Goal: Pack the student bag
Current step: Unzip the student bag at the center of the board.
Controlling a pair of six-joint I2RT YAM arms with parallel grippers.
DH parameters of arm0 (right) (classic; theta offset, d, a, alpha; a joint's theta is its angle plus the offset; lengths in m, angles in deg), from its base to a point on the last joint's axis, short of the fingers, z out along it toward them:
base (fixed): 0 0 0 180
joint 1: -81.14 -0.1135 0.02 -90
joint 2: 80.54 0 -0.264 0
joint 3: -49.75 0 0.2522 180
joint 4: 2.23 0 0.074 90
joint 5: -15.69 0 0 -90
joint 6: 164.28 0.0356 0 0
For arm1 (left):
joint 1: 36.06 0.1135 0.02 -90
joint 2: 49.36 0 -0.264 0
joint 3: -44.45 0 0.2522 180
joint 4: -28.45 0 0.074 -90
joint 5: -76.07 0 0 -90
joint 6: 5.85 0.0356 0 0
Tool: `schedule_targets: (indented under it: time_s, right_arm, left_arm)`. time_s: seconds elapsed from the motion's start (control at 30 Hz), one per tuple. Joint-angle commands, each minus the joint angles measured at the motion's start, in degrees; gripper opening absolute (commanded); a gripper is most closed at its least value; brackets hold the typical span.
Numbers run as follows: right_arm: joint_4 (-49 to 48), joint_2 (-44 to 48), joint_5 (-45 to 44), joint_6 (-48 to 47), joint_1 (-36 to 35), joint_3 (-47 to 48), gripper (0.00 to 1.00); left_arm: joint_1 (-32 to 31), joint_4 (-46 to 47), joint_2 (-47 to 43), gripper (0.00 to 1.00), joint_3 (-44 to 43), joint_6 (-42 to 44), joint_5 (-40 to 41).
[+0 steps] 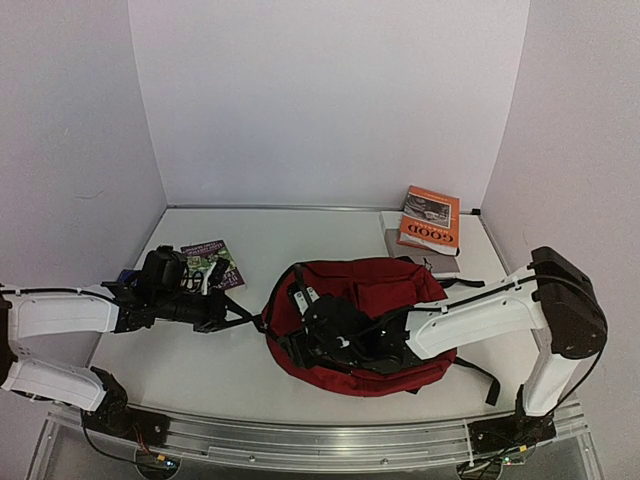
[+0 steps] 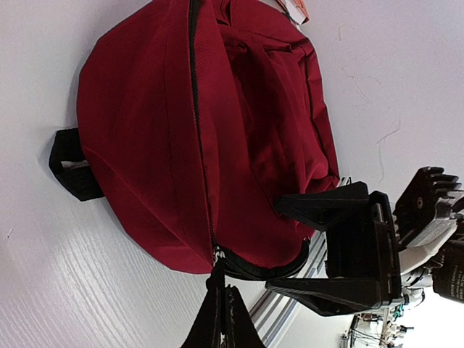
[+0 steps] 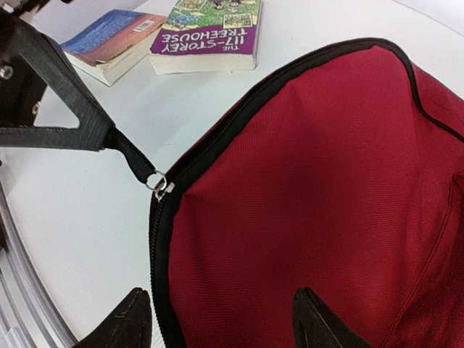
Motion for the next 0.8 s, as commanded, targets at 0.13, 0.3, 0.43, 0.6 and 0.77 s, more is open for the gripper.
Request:
schedule_targets:
  time_s: [0.13,0.3,0.43,0.6,0.77]
  right_arm:
    - [1.9,-3.2,-0.6,-1.3,0.0,4.6,0.61]
    - [2.0,-4.6,-1.5,-1.6,0.0,5.3,0.5]
    - [2.0,-5.1,-2.2,-1.6,0.0,5.4,0.32]
    - [2.1,-3.8,-2.6,-0.9,0.0,4.7,0.04]
    - [2.2,0.4,-0.5,-0.3,-0.3,1.8,0.0]
  left_arm:
    - [-0.3,-1.8,0.0,0.0,-4.0,2.5,-0.7]
    - [-0.3,-2.4,0.4,0.0,-5.0,3.0,-1.0]
    - [-0.3,-3.5,0.6,0.0,-6.3,3.9,-0.8]
    - [-0.4,-8.0,1.3,0.0,-9.5,6.6,1.2]
    - [-0.6,-13.4,3.2,0.0,-14.6,10.7,5.9]
